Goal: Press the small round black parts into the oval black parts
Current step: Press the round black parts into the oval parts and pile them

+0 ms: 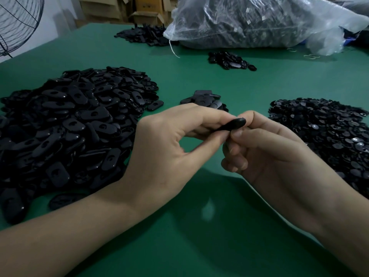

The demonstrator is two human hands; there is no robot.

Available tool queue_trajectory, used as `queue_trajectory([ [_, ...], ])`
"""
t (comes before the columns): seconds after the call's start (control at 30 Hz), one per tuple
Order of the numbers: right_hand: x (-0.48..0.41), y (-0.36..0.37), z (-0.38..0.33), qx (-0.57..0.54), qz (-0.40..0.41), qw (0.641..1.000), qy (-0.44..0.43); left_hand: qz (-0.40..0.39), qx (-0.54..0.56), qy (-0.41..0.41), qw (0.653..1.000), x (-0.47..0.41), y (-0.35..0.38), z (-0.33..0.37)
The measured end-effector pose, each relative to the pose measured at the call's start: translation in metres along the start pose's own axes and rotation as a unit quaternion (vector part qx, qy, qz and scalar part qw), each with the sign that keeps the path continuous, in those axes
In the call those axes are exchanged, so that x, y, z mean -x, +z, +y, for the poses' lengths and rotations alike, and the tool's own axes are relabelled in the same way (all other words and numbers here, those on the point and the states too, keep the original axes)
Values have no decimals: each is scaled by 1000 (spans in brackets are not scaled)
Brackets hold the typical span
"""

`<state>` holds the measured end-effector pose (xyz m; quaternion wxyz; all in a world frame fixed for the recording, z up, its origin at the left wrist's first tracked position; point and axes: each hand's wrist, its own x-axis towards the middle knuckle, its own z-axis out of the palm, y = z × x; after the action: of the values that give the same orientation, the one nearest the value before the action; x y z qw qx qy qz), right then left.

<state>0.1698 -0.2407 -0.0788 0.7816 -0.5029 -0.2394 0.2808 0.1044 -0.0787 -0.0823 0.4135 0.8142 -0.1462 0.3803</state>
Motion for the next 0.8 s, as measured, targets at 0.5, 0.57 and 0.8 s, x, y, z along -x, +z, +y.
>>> queue_trajectory([
  [0.5, 0, -4, -1, -62, -23, 996, 59, -8, -125, 109, 986, 0, -7, -6],
  [0.57, 1, -4, -1, -64, -20, 996, 60, -11, -114, 90, 989, -1, -6, -6],
  [0.8, 2, -3, 1, 18, 25, 999, 11, -30, -52, -3, 998, -2, -2, -7],
])
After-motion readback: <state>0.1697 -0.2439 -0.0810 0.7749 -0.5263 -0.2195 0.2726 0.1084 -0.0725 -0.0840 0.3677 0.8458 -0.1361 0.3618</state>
